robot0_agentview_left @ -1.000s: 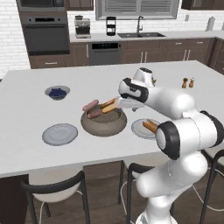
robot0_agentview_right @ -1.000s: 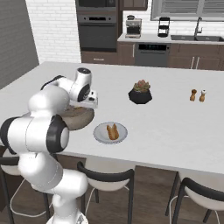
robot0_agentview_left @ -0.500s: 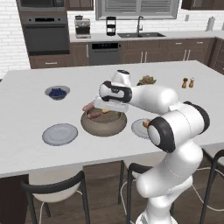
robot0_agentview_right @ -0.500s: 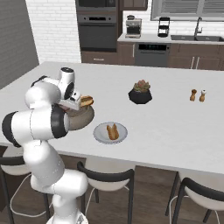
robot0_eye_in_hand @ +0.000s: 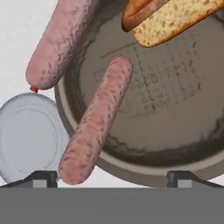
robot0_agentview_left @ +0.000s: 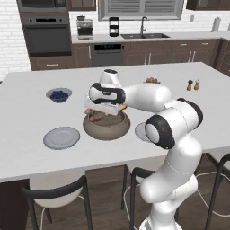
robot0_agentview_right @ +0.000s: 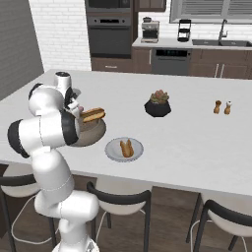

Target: Place one bun and one sausage from the bowl on each plate.

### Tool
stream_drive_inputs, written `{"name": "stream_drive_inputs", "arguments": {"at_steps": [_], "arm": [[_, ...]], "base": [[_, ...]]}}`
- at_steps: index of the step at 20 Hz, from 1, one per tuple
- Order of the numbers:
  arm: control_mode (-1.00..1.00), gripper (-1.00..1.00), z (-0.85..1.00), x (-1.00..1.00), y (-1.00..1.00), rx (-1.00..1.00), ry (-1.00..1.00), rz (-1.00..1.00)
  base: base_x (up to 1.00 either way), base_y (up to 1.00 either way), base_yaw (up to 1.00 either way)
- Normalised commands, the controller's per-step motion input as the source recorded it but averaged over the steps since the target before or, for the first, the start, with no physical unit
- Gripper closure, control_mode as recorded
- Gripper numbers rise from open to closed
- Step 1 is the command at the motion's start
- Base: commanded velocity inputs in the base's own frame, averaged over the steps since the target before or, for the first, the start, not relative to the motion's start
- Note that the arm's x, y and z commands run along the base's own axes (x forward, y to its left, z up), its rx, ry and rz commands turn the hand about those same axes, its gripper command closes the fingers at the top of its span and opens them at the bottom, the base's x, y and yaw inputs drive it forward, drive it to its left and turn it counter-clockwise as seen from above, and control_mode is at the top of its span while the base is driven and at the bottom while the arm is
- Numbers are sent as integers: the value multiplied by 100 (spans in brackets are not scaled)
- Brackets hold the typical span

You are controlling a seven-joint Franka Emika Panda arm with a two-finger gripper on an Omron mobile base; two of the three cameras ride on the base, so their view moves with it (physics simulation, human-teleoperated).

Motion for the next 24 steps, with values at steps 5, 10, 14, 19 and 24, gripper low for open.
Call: {"name": "stream_drive_inputs", "arguments": {"at_steps": [5, 10, 14, 19, 24], "arm": [[-100, -100, -16, 10, 0, 0, 5, -18], [-100, -100, -18, 28, 3, 0, 10, -15], [-100, -100, -5, 31, 23, 0, 8, -9], [-100, -100, -2, 19, 19, -1, 2, -6], [-100, -100, -3, 2, 1, -1, 0, -5]], "base": [[0, 0, 0], [0, 0, 0], [0, 0, 0], [0, 0, 0], [0, 0, 0]]}}
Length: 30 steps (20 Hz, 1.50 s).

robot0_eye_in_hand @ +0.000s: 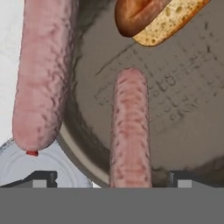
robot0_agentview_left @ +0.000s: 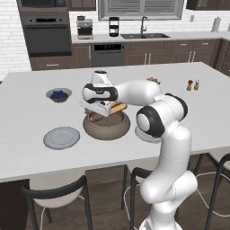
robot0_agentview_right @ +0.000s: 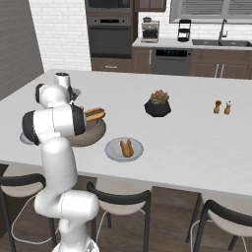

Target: Place one bun and one sausage from the bowl on each plate.

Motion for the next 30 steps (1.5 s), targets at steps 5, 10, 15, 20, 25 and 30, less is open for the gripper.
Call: {"name": "stream_drive_inputs", "arguments": {"at_steps": [5, 10, 15, 20, 25, 30], "arm": [[-100, -100, -7, 0, -1, 0, 0, -4], [-100, -100, -20, 0, -10, 0, 0, -5], [-100, -100, -22, 0, -8, 0, 0, -4], [-100, -100, -25, 0, 0, -1, 0, -2], [-100, -100, -19, 0, 0, 0, 0, -2], [-100, 100, -3, 0, 0, 0, 0, -2]], "base": [[0, 0, 0], [0, 0, 0], [0, 0, 0], [0, 0, 0], [0, 0, 0], [0, 0, 0]]}}
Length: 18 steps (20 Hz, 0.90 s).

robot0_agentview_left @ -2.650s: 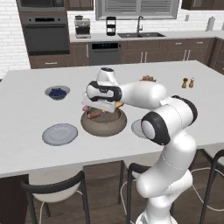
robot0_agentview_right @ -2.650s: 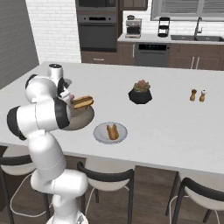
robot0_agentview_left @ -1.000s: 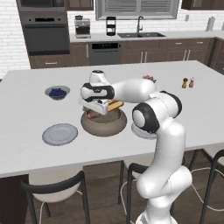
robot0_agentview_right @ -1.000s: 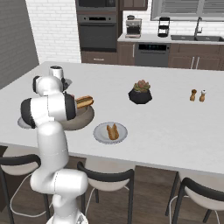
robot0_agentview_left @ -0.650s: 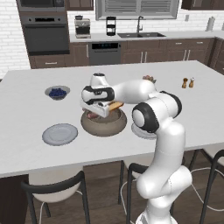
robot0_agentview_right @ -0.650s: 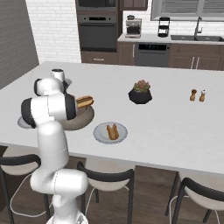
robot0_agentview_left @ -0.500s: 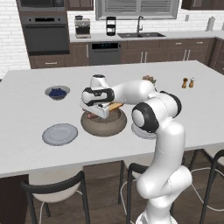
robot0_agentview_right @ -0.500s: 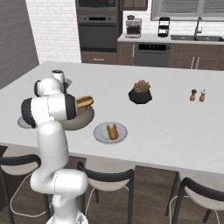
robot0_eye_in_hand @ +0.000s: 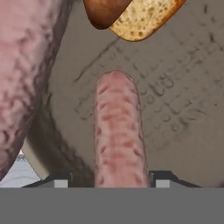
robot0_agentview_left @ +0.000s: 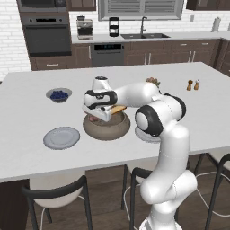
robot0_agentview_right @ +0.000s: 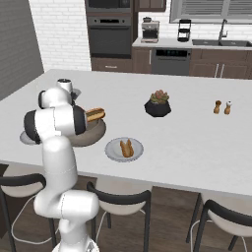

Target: Place one bun and one sausage from the bowl on each plate.

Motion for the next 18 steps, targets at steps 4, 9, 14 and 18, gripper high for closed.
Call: {"name": "stream_drive_inputs", "arguments": {"at_steps": [4, 9, 14, 18], "arm": [[-100, 100, 7, -7, 0, 0, 0, 0], [-100, 100, 44, -23, -8, 0, 0, 0], [-100, 100, 45, -15, -44, 0, -2, 2], [-100, 100, 24, -18, -91, 0, -5, 20]], "base": [[0, 0, 0], [0, 0, 0], [0, 0, 0], [0, 0, 0]]}}
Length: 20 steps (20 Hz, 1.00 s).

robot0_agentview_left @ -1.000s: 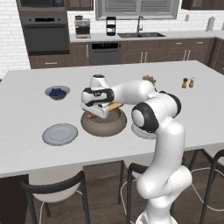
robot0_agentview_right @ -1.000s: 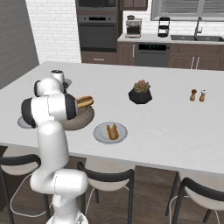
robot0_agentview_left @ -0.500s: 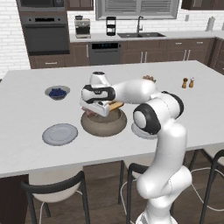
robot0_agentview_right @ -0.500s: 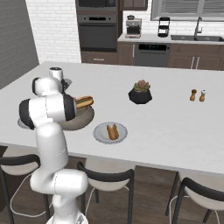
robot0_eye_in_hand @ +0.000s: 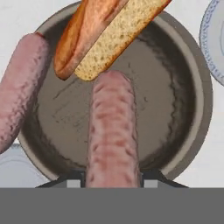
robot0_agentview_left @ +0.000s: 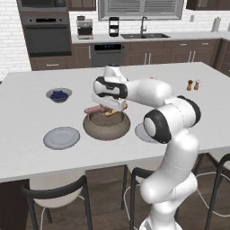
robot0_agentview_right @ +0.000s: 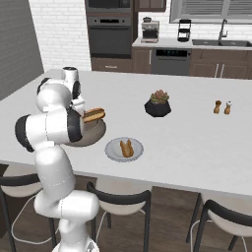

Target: Place one bun and one sausage from the bowl on each plate.

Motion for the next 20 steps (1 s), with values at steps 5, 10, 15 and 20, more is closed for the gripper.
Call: {"name": "stream_drive_inputs", "arguments": {"at_steps": [5, 10, 15, 20], "arm": [[-100, 100, 7, -54, -99, 0, -13, 32], [-100, 100, 3, -37, -86, 0, -10, 37], [-100, 100, 0, -8, -50, 0, -4, 44], [-100, 100, -4, -8, -19, -6, 3, 35]], "base": [[0, 0, 0], [0, 0, 0], [0, 0, 0], [0, 0, 0]]}}
